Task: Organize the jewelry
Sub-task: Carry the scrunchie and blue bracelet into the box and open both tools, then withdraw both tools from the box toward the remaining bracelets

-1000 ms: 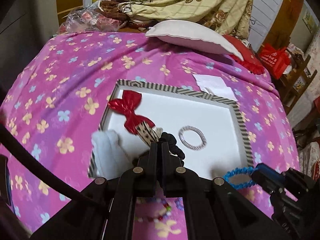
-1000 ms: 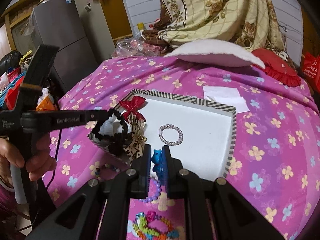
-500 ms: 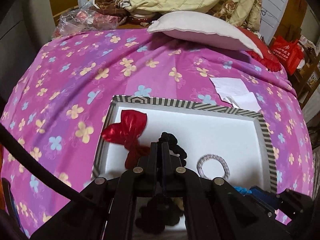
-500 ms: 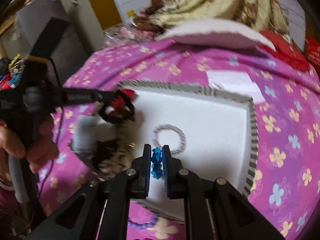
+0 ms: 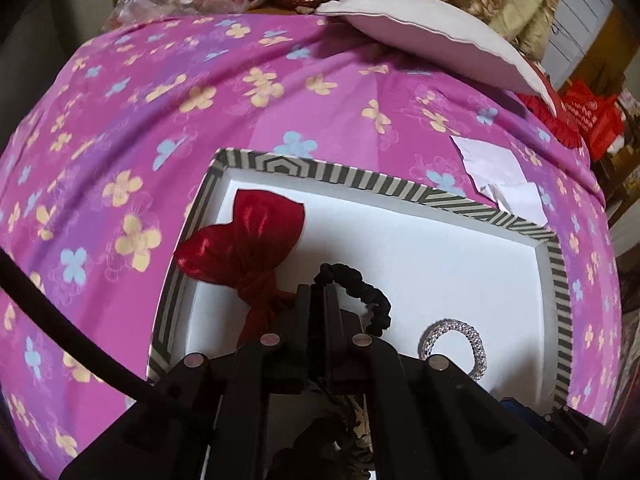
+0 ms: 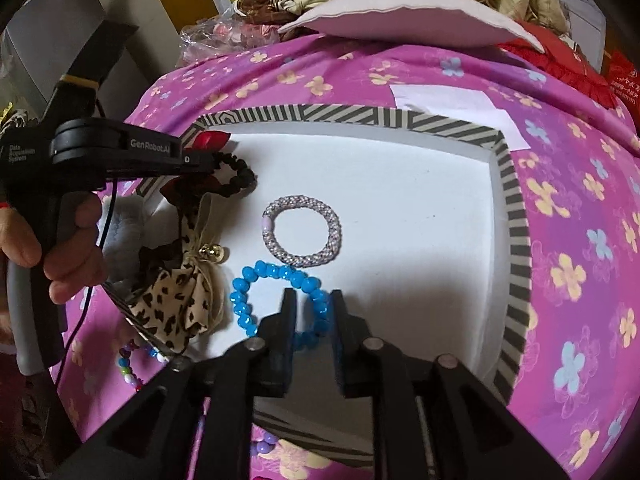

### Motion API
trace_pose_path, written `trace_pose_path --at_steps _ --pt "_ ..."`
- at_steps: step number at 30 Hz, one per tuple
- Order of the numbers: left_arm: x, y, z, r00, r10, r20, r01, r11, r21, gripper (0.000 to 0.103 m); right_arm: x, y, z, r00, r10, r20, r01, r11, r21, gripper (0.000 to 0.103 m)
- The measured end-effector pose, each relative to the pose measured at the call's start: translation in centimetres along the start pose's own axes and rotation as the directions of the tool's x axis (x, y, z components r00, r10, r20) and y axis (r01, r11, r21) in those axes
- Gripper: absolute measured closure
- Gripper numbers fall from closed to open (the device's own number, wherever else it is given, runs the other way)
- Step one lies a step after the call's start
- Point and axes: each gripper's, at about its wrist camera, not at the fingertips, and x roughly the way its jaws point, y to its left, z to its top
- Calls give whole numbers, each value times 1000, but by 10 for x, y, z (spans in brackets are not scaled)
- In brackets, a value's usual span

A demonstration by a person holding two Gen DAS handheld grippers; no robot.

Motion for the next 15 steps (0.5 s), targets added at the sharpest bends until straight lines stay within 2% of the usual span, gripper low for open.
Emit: trace_pose_path --at_steps 2,4,11,15 --pt "-5 4 -2 1000 -8 -4 8 1000 -21 69 -6 0 -2 1000 3 9 -3 1000 7 77" --pt "-12 6 -6 1000 -20 -1 20 999 -30 65 -15 1 -4 1000 2 25 -3 1000 16 76" --pt "-45 8 -28 999 -31 36 32 999 -27 63 -39 6 -15 998 -3 65 1 1000 29 67" --pt "-68 6 -45 996 9 86 -9 1000 -1 63 -53 12 -25 996 -20 86 17 999 36 62"
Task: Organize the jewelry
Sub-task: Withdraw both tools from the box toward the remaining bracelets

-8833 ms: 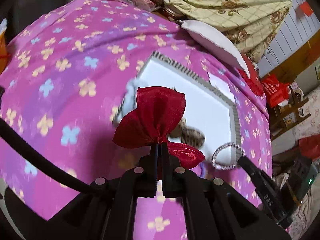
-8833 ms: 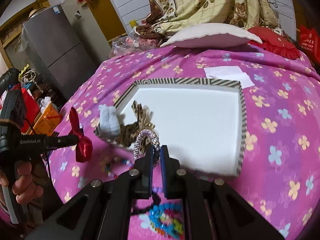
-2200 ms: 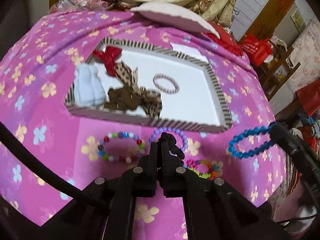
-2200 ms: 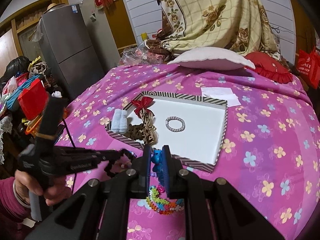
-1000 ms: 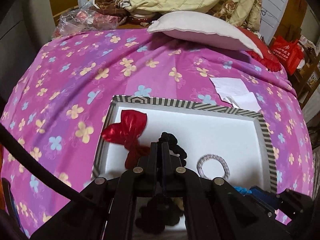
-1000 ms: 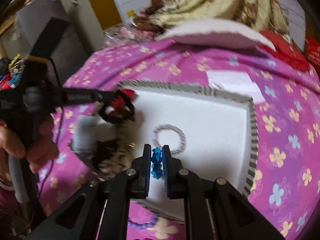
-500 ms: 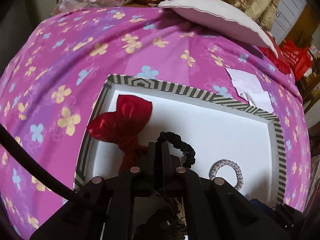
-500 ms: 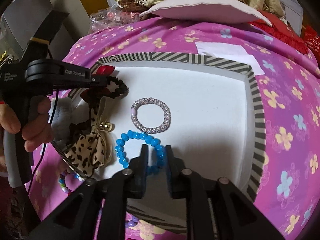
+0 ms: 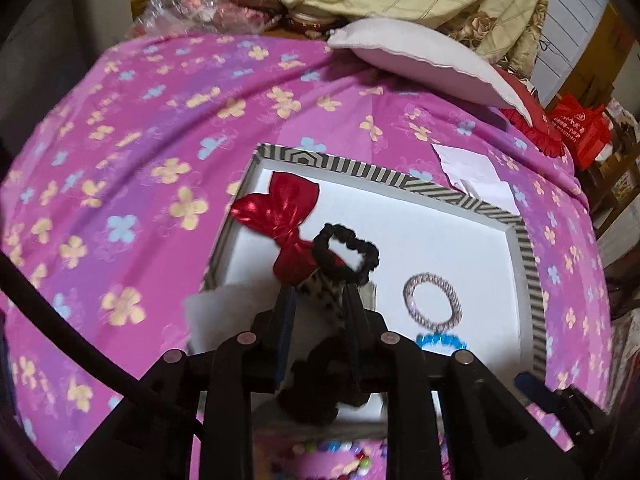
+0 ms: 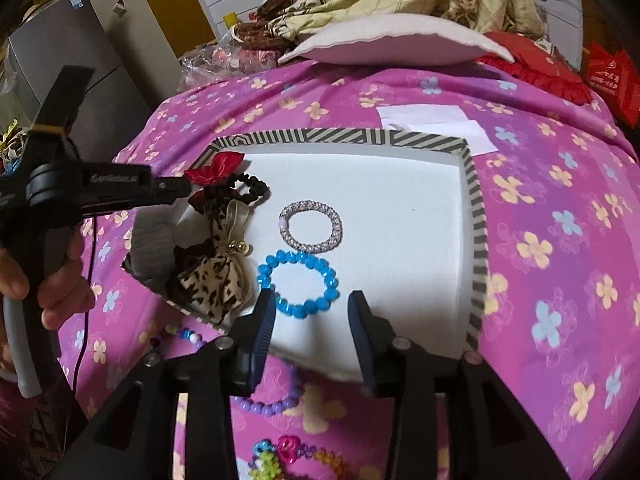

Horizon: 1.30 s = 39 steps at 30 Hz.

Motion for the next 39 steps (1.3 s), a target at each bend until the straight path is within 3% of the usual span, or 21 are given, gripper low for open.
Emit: trace_pose_path --at_steps 8,18,39 --pt "-44 -9 -46 993 57 101 -65 995 76 63 -31 13 -21 999 -10 36 9 1000 5 59" --pt "-77 -18 -100 981 84 175 -105 988 112 63 -63 28 -50 998 -12 61 13 1000 -2 55" --pt "-105 -22 -157 976 81 204 -106 988 116 63 -110 45 -85 994 -17 110 18 1000 -7 48"
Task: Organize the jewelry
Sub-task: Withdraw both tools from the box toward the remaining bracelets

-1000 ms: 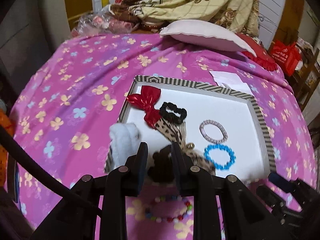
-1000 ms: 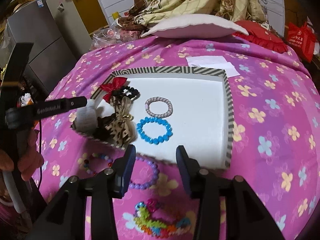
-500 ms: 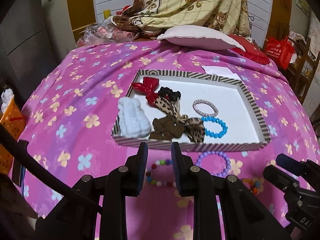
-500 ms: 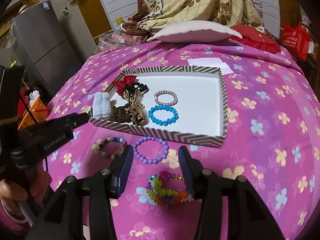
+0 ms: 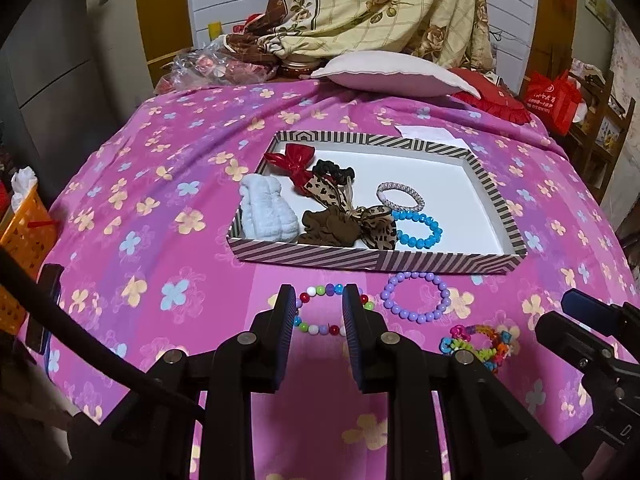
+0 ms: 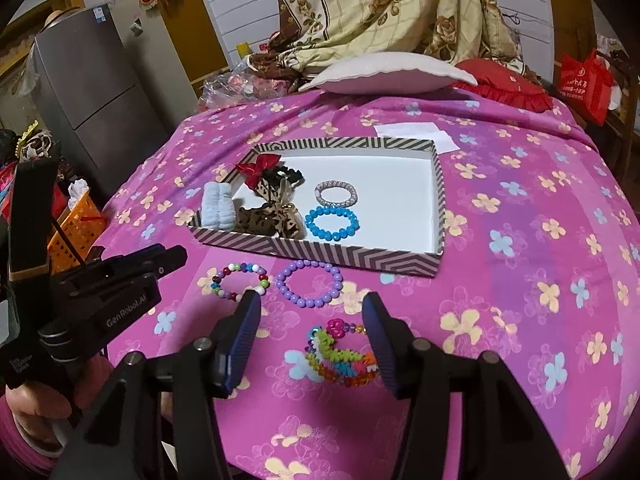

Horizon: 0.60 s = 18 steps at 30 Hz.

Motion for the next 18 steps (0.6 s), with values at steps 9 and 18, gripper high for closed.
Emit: trace_pose_path --at_steps 9,18 --pt "-19 -2 -5 1000 -17 19 17 1000 4 59 -18 0 -5 1000 -4 23 3 1000 8 47" --pt "-27 -7 -10 999 -25 21 25 1000 8 57 -28 -5 -11 999 -11 31 10 1000 17 45"
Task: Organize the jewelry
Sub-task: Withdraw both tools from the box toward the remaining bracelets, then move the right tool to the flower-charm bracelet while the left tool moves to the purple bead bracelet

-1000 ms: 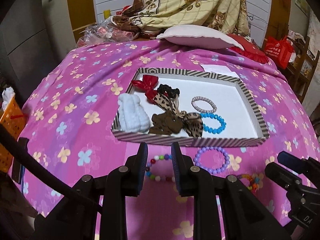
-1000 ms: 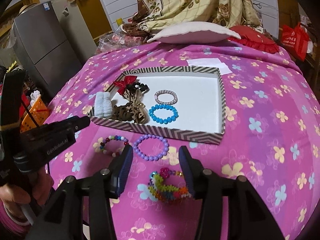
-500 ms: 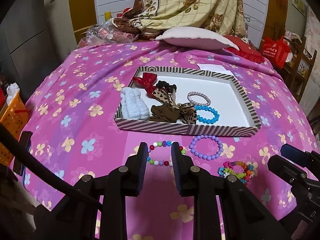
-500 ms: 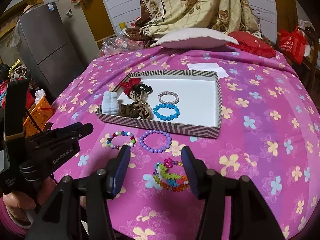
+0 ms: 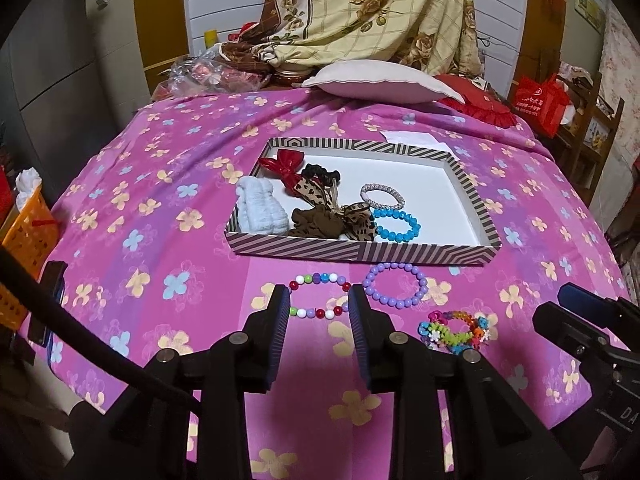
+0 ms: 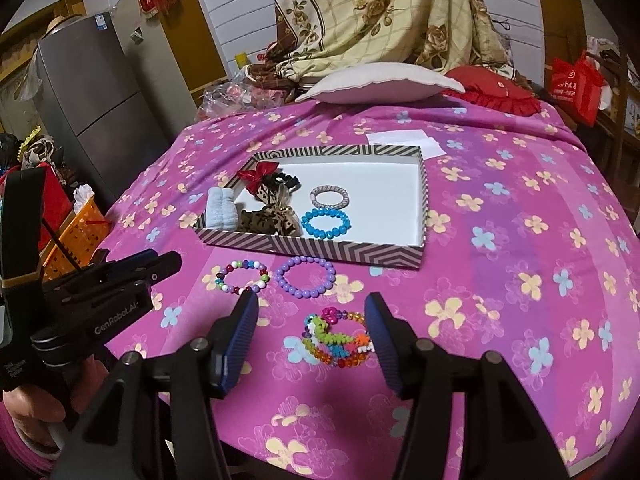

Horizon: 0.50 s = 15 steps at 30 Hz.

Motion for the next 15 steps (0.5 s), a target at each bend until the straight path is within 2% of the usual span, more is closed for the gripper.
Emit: trace_pose_path --at_steps 15 --pt "-14 -5 -4 1000 -5 25 5 1000 16 57 -7 -7 -4 1000 -14 1 14 1000 4 43"
